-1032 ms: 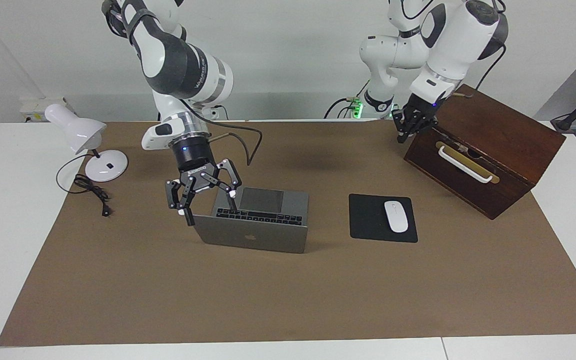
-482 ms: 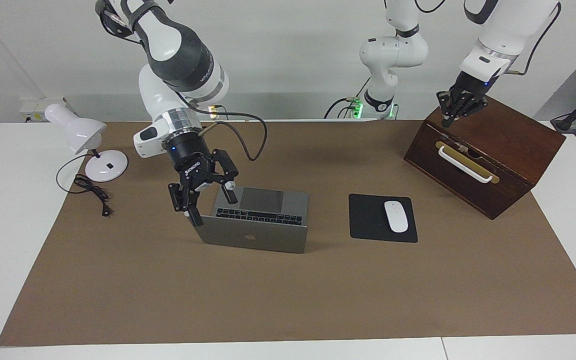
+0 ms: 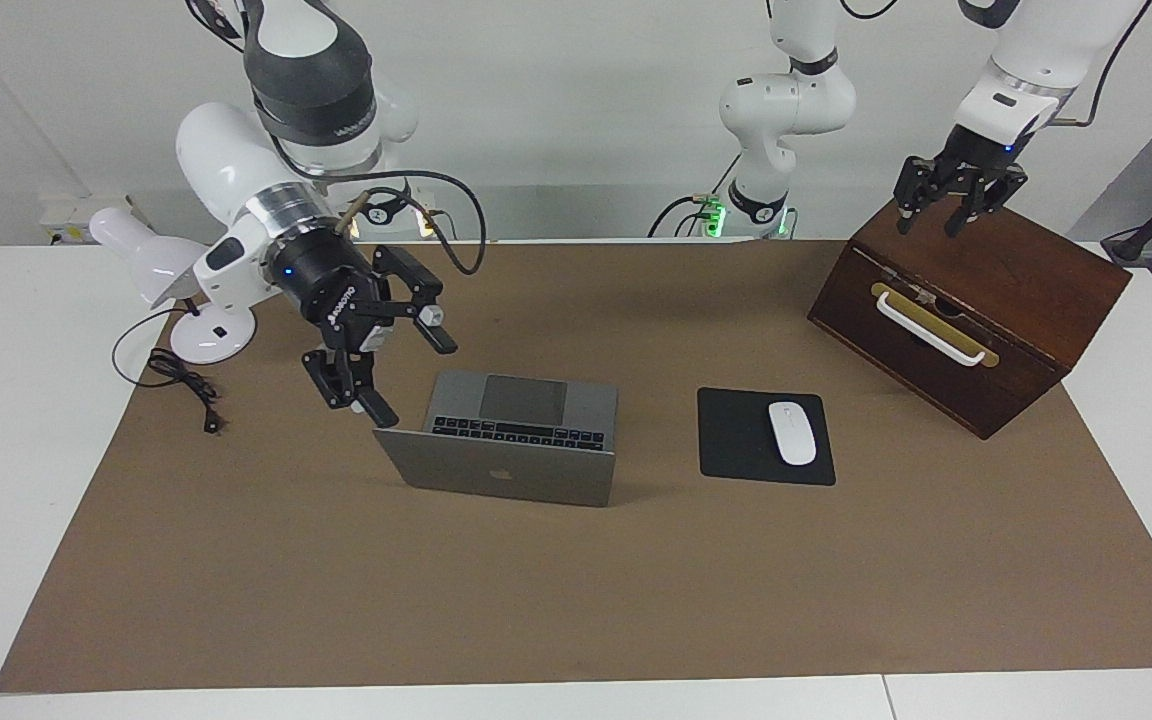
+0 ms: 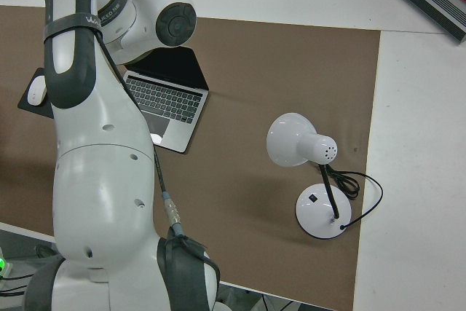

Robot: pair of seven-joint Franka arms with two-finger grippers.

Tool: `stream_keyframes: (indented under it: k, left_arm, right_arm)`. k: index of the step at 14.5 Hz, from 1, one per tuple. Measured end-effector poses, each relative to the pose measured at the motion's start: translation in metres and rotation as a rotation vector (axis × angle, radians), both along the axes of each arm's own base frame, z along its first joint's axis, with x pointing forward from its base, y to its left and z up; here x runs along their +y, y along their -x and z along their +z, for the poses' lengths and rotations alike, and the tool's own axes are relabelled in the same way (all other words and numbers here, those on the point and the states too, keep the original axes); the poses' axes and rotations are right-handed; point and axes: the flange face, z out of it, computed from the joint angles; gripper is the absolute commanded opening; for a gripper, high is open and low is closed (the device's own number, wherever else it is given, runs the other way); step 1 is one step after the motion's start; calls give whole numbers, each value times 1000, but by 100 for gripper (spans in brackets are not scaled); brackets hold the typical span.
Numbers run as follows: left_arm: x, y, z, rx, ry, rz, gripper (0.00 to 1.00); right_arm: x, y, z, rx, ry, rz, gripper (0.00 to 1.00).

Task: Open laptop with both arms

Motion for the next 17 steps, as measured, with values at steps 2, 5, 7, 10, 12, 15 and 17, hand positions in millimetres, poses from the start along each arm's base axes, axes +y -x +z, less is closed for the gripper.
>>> stream_keyframes:
  k: [2,5,7,10,12,15,17]
  left_arm:
    - [8,3,12,-3,-9,-4,100]
    - [18,11,33,-7,-13,12,100]
    - [25,16,41,-2,-13,25,100]
    - [37,19,46,-1,-14,44,100]
    - [40,22,44,27,-11,48,100]
    - [39,27,40,70,-7,47,100]
    - [39,28,40,77,-6,47,100]
  right_arm:
    - [-10,2,7,55,93,58,100]
    - [-7,6,8,195,278,107,100]
    - [-13,11,8,281,381,129,100]
    - [-53,20,9,432,540,162,100]
    - [-82,28,10,566,632,161,100]
    - [-127,42,3,730,738,103,100]
    - [-164,53,-3,830,794,70,100]
